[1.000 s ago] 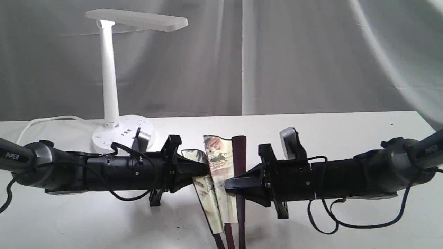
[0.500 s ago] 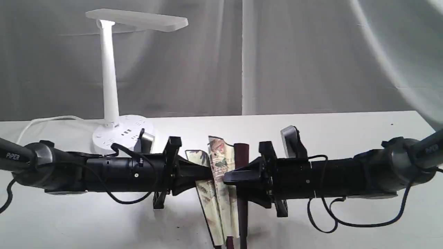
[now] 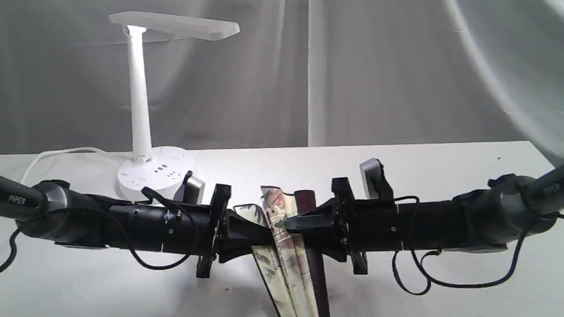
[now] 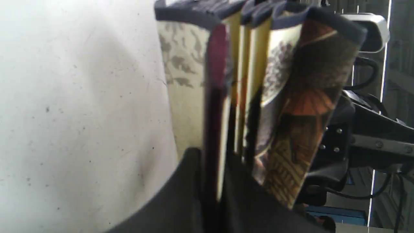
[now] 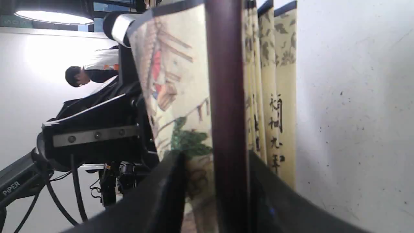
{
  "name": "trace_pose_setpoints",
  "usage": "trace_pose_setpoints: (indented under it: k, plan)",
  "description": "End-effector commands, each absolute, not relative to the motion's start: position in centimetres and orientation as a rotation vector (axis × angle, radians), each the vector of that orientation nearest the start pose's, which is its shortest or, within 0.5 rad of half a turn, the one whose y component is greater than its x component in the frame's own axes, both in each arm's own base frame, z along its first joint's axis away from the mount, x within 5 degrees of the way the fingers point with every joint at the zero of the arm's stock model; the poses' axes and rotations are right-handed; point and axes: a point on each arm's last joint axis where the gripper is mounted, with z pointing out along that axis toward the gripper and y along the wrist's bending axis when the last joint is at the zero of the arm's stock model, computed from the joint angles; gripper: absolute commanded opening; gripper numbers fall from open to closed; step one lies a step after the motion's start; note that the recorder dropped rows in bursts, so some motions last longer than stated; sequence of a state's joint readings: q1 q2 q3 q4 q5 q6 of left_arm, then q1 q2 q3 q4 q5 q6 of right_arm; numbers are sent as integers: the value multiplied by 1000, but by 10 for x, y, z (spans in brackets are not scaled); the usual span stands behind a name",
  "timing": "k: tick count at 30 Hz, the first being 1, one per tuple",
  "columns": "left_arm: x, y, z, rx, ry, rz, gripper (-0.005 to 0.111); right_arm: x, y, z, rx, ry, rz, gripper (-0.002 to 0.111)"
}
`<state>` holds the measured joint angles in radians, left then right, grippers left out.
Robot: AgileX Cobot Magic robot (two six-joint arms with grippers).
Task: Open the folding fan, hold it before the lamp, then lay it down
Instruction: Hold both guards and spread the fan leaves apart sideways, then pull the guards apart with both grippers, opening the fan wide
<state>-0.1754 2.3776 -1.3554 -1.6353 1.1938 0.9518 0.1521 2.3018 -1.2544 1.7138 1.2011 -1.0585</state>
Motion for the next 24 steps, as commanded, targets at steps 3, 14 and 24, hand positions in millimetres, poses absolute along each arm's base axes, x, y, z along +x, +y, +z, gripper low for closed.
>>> trace_pose_setpoints:
  k: [3, 14, 24]
  plan:
    - [396, -161, 79, -40, 2445, -1884, 0, 393, 144, 103, 78, 2267, 1861, 14]
    - [397, -160, 80, -93, 2436, -1902, 0, 393, 144, 103, 109, 2278, 1875, 0]
    - [402, -149, 80, -141, 2426, -1897, 0, 400, 118, 102, 188, 2252, 1846, 0]
